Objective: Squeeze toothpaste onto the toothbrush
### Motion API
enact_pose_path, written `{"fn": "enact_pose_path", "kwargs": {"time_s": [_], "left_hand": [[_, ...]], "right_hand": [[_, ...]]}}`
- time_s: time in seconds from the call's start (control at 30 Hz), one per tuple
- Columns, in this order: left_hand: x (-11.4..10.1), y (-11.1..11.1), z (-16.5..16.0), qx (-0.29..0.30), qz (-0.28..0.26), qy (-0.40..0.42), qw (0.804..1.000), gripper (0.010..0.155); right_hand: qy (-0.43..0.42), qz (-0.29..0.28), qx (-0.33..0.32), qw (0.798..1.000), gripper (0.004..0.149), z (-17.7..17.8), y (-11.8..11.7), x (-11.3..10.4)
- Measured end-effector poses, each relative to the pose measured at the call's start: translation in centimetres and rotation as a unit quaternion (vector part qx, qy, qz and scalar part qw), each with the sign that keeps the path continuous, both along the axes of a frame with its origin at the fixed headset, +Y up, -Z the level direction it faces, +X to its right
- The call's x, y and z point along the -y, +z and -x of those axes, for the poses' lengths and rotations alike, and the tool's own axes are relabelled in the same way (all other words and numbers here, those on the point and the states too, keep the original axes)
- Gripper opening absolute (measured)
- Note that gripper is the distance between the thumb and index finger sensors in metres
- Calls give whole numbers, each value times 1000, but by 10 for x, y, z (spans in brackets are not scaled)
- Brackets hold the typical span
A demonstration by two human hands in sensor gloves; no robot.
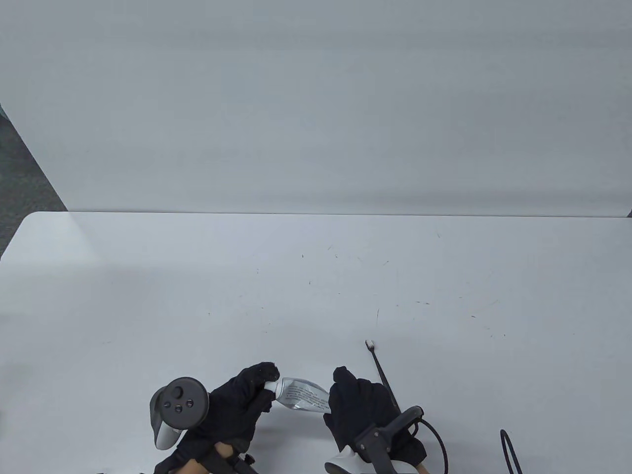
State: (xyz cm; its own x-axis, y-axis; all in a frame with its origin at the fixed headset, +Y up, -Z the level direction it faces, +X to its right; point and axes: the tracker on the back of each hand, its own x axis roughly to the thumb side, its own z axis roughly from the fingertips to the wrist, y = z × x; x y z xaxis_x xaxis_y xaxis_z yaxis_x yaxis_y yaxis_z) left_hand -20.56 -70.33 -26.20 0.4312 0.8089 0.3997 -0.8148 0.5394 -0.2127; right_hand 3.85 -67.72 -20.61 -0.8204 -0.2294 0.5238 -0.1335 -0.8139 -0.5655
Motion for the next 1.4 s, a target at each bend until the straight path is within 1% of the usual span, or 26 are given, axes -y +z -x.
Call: {"fn": "enact_pose_path", "kwargs": {"time_s": [0.07, 0.2, 0.23, 0.3, 0.37, 0.43, 0.47, 0.63, 0.67, 0.73, 0.77, 0.8, 0.83, 0.87, 0.9, 1.0, 1.03, 1.07, 1.1, 1.13, 1.17, 1.23, 1.27, 1.3, 1.37, 1.4], "left_hand": [[0, 0, 0, -3, 3, -3, 1000, 54], [4, -2, 2, -37, 12, -21, 999, 54], [4, -3, 3, -28, 20, -13, 999, 56], [4, -3, 3, 33, 35, 25, 999, 67], [1, -2, 2, 44, 27, 38, 998, 65], [-1, -1, 2, 24, 10, 26, 999, 54], [-1, -1, 2, 11, 7, 22, 1000, 52], [2, -2, 7, -58, 6, -13, 998, 54], [3, -3, 8, -54, 13, -7, 998, 58], [6, -4, 7, -1, 41, 28, 999, 69], [6, -6, 5, 46, 52, 50, 996, 67], [6, -5, 3, 61, 67, 54, 994, 65], [5, -5, 3, 59, 61, 49, 995, 63], [5, -5, 2, 41, 47, 38, 997, 57], [5, -5, 2, 21, 41, 30, 999, 54], [4, -2, 6, -44, 21, -14, 999, 53], [4, -2, 6, -58, 13, -19, 998, 54], [5, -2, 7, -64, 11, -24, 998, 60], [6, -2, 6, -48, 22, -20, 998, 70], [7, -3, 5, -15, 34, -9, 999, 73], [8, -5, 2, 36, 52, 15, 998, 71], [8, -5, 1, 61, 70, 33, 995, 66], [7, -5, 2, 35, 56, 32, 997, 59], [6, -4, 2, 10, 44, 27, 999, 55], [3, -4, 3, -21, 29, -1, 999, 54], [3, -3, 6, -43, 23, -15, 999, 54]], "right_hand": [[-2, 3, -1, 1000, 52, 0, 0, 1], [1, 4, 1, 1000, 52, -1, -1, 1], [0, 5, 2, 1000, 52, -2, -2, 1], [-5, 7, 5, 1000, 52, -3, -3, 1], [-6, 8, 5, 1000, 52, -3, -4, 1], [-6, 11, 0, 1000, 52, -3, -3, 2], [-3, 10, 0, 1000, 52, -2, -3, 2], [1, 10, -3, 1000, 52, 0, -2, 3], [1, 10, -4, 1000, 52, 0, -2, 3], [0, 10, -1, 1000, 52, -1, -3, 3], [-4, 14, -1, 1000, 52, -2, -4, 4], [-6, 16, -1, 1000, 52, -3, -5, 4], [-7, 16, -1, 1000, 52, -3, -5, 4], [-7, 16, -1, 1000, 52, -3, -4, 4], [-4, 16, -2, 1000, 53, -3, -4, 4], [-3, 18, -3, 1000, 52, -2, -3, 5], [-3, 21, -3, 1000, 52, -1, -4, 5], [-2, 23, -1, 1000, 52, -1, -4, 5], [-1, 23, 0, 1000, 54, -1, -4, 6], [0, 24, 0, 1000, 54, -1, -5, 6], [-1, 25, 1, 1000, 54, -2, -5, 7], [-6, 29, 3, 1000, 54, -3, -6, 7], [-8, 29, 3, 1000, 47, -4, -6, 7], [-8, 29, 3, 1000, 47, -4, -7, 7], [-6, 31, 4, 999, 47, -4, -6, 7], [-9, 37, 5, 999, 54, -4, -6, 7]]}}
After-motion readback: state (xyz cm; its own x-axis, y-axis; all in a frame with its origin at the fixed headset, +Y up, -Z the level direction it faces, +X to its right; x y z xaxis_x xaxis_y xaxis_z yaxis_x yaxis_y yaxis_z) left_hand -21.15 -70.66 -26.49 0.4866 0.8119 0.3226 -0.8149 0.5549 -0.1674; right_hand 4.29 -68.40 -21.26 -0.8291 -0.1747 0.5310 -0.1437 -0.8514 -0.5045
